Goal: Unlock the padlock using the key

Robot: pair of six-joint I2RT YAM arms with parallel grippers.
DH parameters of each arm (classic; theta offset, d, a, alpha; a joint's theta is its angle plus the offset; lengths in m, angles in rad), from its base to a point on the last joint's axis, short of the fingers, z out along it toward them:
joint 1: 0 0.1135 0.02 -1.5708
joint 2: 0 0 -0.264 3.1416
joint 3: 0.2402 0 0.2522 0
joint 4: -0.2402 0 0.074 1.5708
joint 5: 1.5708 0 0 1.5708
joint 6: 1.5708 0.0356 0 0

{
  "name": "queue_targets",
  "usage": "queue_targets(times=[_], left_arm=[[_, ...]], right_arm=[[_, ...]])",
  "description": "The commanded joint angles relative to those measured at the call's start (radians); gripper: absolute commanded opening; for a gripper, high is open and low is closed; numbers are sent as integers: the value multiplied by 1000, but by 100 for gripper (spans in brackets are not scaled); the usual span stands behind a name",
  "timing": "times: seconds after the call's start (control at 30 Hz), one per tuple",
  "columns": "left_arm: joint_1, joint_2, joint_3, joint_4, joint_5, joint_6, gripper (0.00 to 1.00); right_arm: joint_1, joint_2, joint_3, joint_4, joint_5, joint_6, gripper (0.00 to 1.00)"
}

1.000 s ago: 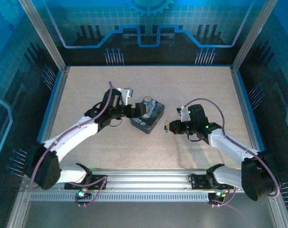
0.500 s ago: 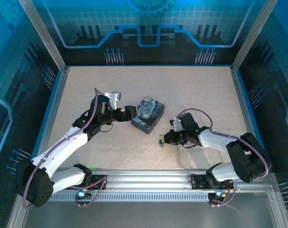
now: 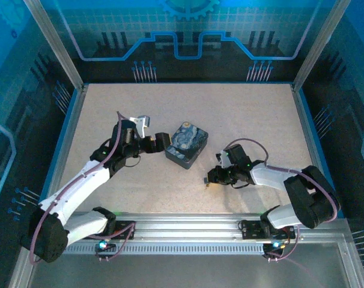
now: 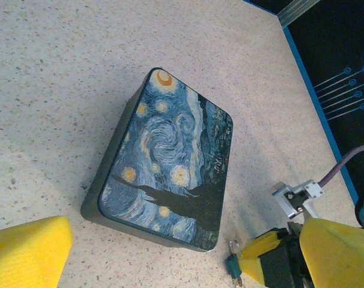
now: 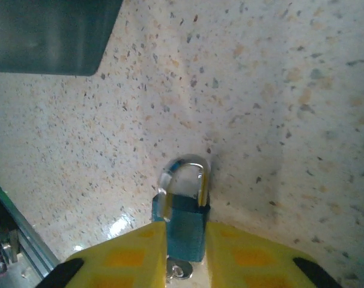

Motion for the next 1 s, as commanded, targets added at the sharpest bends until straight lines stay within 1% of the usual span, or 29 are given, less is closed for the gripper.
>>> queue_targets(times=[0.0, 0.1, 0.17, 0.27, 0.43, 0.5, 0.6, 0.67, 0.7, 0.8, 0.9, 0.97], left_arm=[[29, -46, 15, -40, -36, 8, 99], [56, -73, 15, -55, -51, 12, 99], [78, -92, 14, -65, -67, 12, 99], [109, -122, 9, -88, -114, 18, 99], [174, -174, -14, -122, -237, 44, 99], [199, -195, -38, -116, -292, 64, 99], [224, -220, -95, -68, -364, 128, 99], [242, -221, -135, -28, -404, 174, 99], [247, -219, -156, -2, -418, 201, 99], [255, -205, -227, 98, -471, 275, 99], [259, -187, -301, 204, -489, 340, 99], [261, -177, -343, 262, -513, 349, 99]], right_arm=[[-29, -76, 15, -102, 45, -47, 31], [-66, -154, 38, -187, 80, -88, 38], [-94, -215, 56, -230, 100, -112, 40], [-143, -307, 93, -286, 144, -163, 46], [-237, -428, 148, -348, 306, -269, 61], [-287, -464, 154, -343, 360, -314, 71], [-342, -490, 158, -332, 491, -411, 99], [-373, -488, 141, -284, 592, -469, 100], [-388, -481, 127, -250, 604, -501, 100], [-434, -435, 71, -106, 595, -582, 100], [-467, -357, 24, 41, 566, -592, 100], [-477, -293, -9, 164, 543, -583, 100]])
